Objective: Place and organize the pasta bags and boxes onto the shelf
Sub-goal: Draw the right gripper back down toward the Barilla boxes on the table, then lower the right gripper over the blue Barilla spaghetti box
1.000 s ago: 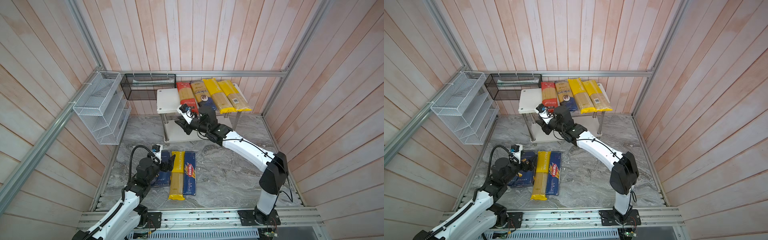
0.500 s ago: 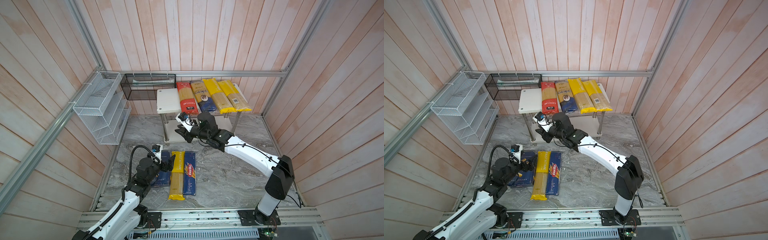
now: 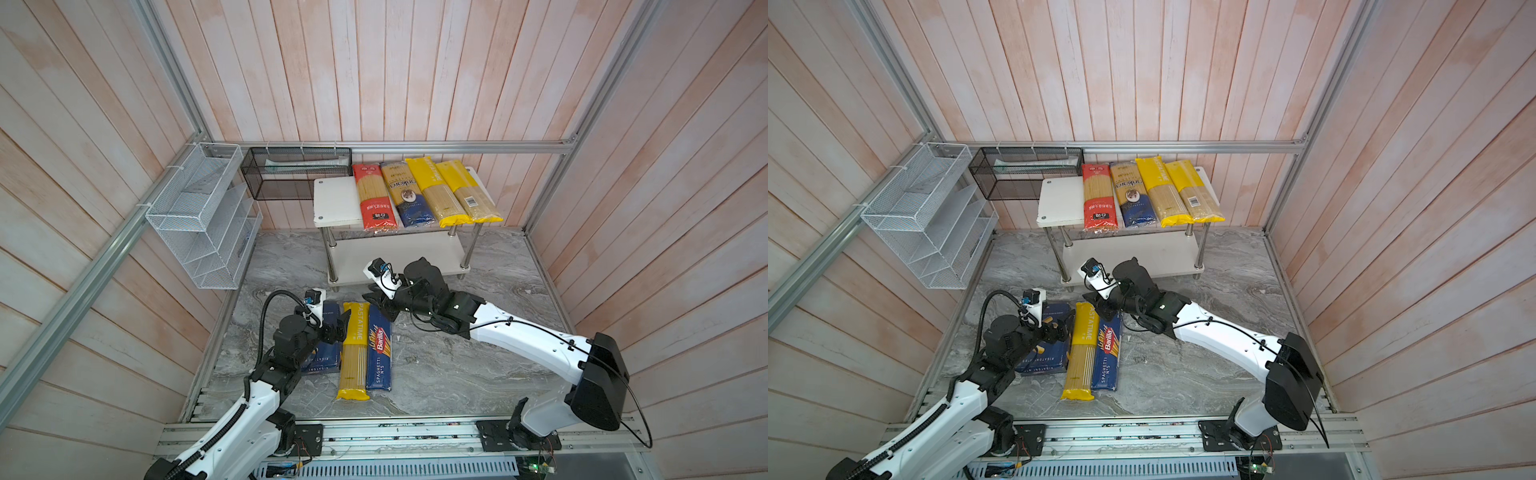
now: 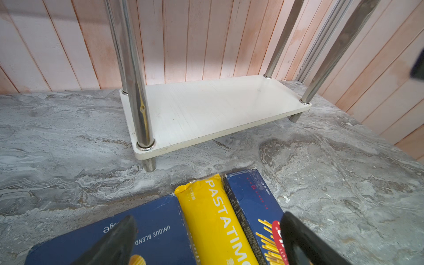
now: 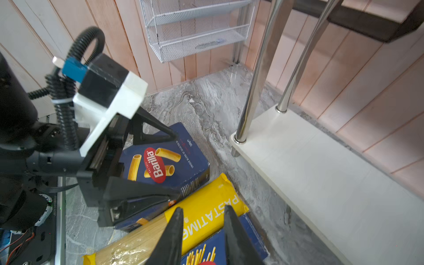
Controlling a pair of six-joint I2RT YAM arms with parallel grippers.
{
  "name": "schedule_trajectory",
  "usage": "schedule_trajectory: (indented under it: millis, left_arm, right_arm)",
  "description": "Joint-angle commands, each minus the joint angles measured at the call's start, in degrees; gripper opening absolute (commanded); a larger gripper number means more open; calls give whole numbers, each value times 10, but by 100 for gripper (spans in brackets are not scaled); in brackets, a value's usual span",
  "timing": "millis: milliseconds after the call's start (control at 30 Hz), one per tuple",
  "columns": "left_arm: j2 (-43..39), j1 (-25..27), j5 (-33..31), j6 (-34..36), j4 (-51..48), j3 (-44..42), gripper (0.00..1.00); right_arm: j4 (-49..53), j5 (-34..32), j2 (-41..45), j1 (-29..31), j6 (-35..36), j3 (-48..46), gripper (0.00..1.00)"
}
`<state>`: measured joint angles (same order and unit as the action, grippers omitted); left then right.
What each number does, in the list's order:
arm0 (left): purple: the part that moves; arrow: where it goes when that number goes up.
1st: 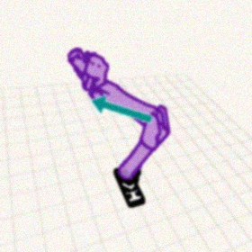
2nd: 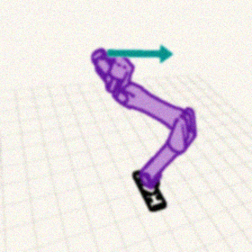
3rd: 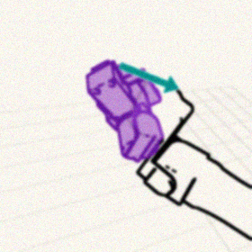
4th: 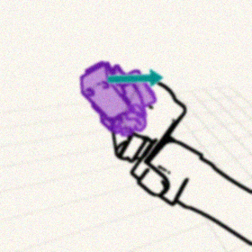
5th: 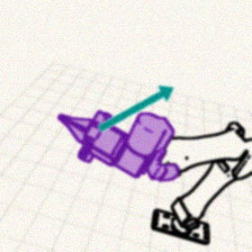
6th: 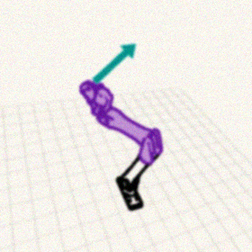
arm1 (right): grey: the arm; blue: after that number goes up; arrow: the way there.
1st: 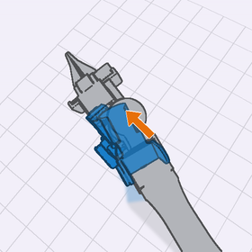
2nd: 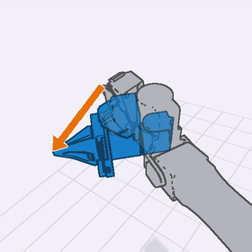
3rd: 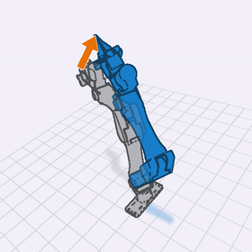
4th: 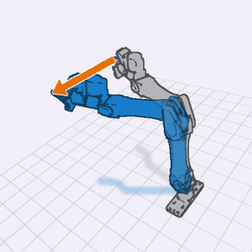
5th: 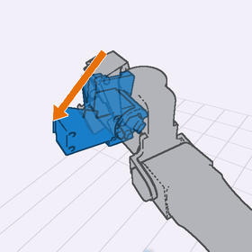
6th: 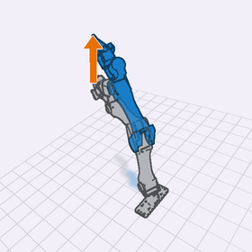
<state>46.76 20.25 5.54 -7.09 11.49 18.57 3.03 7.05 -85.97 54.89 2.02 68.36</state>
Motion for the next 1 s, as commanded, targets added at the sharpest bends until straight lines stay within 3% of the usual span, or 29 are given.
schedule_trajectory:
  millis: [0,467,700,833,967]
  left_arm:
    - [6,-2,-1,1,2,-1,100]
    - [-1,-1,-6,-1,1,-4,100]
    - [7,-1,-8,-1,0,0,100]
    - [7,-1,-8,-1,0,0,100]
    - [0,-1,-25,-7,-2,-2,100]
  right_arm:
    - [-17,-48,9,19,-49,-37,31]
    - [-67,-87,18,38,-133,-160,36]
    - [-23,-89,-21,38,-156,-140,37]
    - [-23,-124,-25,38,-211,-153,42]
    - [-17,-112,-28,38,-239,-168,46]
